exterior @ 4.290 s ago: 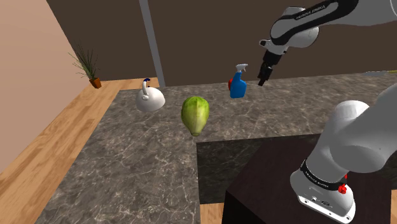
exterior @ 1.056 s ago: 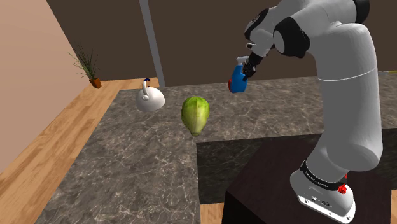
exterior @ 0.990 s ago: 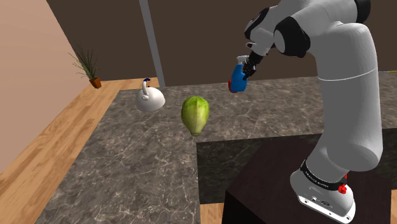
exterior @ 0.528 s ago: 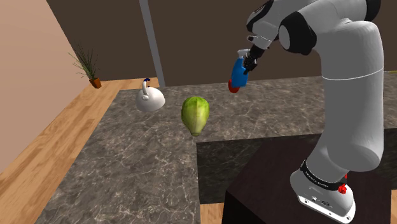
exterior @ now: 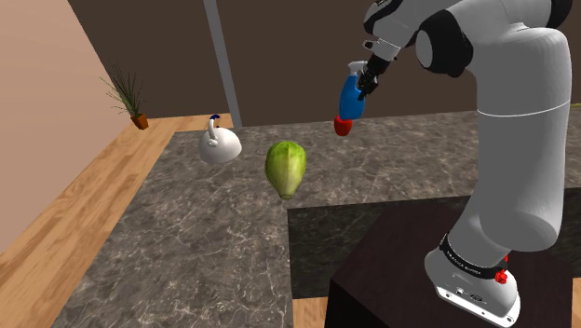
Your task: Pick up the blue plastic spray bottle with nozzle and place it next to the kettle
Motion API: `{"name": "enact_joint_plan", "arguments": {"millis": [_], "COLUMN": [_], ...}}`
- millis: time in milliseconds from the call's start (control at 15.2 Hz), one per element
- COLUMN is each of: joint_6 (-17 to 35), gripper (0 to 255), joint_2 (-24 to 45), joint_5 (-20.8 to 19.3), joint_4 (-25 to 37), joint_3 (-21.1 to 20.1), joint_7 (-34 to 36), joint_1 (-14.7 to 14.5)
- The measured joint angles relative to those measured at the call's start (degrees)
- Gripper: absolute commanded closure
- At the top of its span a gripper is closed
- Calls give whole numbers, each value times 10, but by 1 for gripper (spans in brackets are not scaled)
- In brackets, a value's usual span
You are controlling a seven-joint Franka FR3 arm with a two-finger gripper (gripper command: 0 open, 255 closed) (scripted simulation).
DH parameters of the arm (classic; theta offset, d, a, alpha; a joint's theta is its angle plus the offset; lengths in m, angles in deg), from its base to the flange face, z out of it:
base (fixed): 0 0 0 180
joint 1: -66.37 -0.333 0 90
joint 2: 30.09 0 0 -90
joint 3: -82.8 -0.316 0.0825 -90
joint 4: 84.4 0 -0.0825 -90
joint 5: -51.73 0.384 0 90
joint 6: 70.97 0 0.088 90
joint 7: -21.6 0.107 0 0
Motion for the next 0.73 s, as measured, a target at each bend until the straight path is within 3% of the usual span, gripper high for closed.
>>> {"name": "enact_joint_plan", "arguments": {"millis": [726], "joint_6": [-60], "gripper": [255], "joint_2": [-24], "joint_5": [-30], "joint_4": [57], "joint_3": [14], "joint_7": [41], "joint_1": [-2]}}
